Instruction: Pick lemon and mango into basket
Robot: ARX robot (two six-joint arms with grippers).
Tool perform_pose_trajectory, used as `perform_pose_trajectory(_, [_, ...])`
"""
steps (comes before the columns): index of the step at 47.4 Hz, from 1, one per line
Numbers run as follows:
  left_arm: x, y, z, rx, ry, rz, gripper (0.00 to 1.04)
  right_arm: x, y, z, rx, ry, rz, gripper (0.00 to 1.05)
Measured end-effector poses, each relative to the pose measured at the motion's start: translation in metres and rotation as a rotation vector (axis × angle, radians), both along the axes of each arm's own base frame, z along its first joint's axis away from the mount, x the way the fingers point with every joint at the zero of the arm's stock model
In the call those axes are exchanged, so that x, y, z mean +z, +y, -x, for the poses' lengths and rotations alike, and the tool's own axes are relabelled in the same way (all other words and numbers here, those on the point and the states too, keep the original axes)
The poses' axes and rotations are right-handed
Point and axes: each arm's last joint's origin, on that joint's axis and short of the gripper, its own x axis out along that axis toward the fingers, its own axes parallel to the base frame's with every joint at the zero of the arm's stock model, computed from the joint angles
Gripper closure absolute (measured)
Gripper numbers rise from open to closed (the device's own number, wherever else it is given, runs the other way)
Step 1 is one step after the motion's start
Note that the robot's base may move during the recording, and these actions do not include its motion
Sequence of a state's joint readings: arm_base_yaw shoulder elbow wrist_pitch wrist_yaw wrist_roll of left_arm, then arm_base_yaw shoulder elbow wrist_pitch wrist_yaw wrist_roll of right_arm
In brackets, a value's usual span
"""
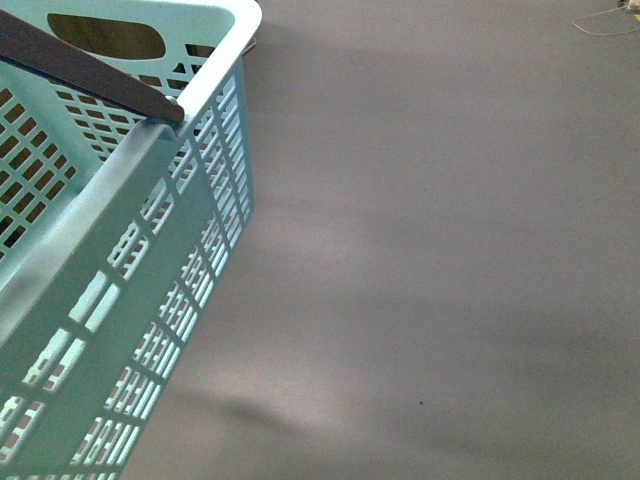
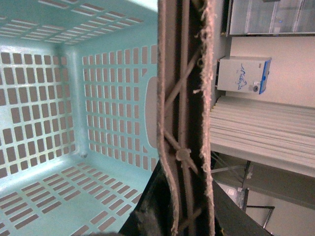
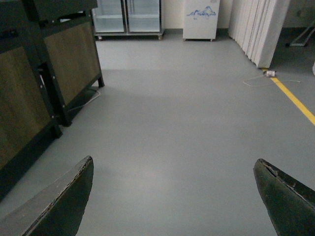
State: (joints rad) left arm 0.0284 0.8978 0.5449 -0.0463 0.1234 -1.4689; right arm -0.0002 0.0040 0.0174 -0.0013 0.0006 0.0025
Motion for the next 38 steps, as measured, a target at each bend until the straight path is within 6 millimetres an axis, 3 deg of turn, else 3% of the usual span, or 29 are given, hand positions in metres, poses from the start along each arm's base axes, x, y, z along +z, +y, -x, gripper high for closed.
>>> perform_pose_trajectory(38, [0.0001,0.0,0.0001,0.0,0.0,0.0,0.98,0.0,0.0,0.0,0.0,0.0,0.0,0.09])
